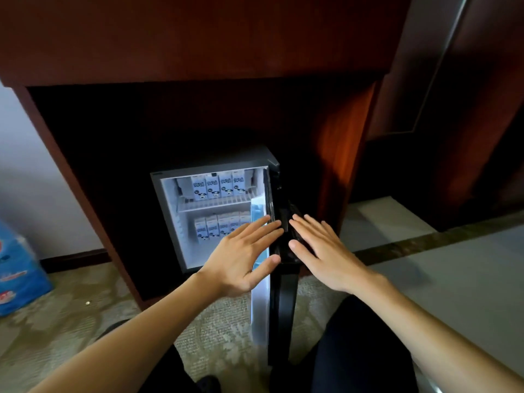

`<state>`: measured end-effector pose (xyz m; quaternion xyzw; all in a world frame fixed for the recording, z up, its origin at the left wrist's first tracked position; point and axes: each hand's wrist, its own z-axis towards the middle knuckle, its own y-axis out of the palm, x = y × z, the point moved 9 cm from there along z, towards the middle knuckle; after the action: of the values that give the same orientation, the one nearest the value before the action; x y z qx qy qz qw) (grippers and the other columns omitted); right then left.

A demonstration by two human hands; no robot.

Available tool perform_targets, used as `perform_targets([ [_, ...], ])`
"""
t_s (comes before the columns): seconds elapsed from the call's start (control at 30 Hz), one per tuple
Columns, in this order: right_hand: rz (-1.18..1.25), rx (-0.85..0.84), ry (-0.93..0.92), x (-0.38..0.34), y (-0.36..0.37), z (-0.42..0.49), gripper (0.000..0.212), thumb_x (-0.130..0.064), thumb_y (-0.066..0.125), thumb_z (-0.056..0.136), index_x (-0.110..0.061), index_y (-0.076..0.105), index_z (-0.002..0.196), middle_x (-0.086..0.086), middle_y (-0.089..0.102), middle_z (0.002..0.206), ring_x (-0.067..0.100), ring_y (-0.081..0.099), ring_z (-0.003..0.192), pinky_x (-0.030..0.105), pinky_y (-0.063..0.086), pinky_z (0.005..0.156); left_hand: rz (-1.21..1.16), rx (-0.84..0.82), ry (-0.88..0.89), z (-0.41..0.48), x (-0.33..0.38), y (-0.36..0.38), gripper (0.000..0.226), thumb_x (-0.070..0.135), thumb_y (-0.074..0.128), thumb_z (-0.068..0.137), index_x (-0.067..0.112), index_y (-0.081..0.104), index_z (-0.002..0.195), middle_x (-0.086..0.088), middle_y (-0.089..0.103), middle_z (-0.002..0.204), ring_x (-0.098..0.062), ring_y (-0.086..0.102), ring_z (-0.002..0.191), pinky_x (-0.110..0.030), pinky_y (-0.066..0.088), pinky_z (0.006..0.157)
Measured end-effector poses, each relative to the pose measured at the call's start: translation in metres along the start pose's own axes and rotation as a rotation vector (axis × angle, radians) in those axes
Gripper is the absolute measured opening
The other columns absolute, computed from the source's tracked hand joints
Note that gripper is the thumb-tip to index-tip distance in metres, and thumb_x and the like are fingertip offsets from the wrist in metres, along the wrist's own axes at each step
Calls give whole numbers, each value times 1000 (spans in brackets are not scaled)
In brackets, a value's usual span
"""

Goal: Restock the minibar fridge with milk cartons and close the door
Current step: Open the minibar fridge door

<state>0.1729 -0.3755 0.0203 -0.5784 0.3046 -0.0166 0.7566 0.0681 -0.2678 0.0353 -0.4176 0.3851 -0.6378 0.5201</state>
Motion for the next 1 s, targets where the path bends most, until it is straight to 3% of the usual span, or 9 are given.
perform_targets([
  [0.23,-108,86,68,51,-39,-45,70,-65,24,100,-31,14,160,-21,5,165,-9,-9,148,31,1,125,4,19,113,66,49,32,61,55,25,103,24,32,156,5,30,162,-10,10,153,-42,9,125],
  [0.33,-101,129,120,78,-53,-54,74,-66,31,97,-30,15,160,-18,10,165,-4,-2,150,31,8,125,87,-13,162,95,63,58,66,47,38,99,22,22,159,3,22,164,-14,3,154,-44,5,125],
  [0.43,-129,170,176,107,-65,-60,80,-69,29,93,-26,17,159,-14,12,166,4,0,153,37,16,124,121,-62,168,124,70,80,74,47,34,95,20,12,160,4,8,168,-14,-6,154,-46,1,124],
  [0.53,-213,155,197,131,-76,-59,78,-58,37,98,-19,11,161,-7,4,168,9,-8,153,40,9,125,153,-87,151,152,73,95,75,50,27,95,23,7,161,7,-2,168,-13,-12,153,-47,-5,124],
  [0.67,-322,136,227,162,-91,-48,75,-49,40,102,-17,5,161,-1,-4,168,15,-12,154,39,-1,125,166,-83,42,193,63,104,75,51,30,94,26,6,161,6,0,168,-12,-8,153,-46,-8,124],
  [1.0,-401,104,388,223,-111,-9,82,-37,46,100,-17,-4,160,3,-13,168,24,-17,153,49,4,124,152,-129,-44,255,53,141,79,51,36,96,30,-8,159,8,-15,166,-18,-18,152,-51,-10,122],
])
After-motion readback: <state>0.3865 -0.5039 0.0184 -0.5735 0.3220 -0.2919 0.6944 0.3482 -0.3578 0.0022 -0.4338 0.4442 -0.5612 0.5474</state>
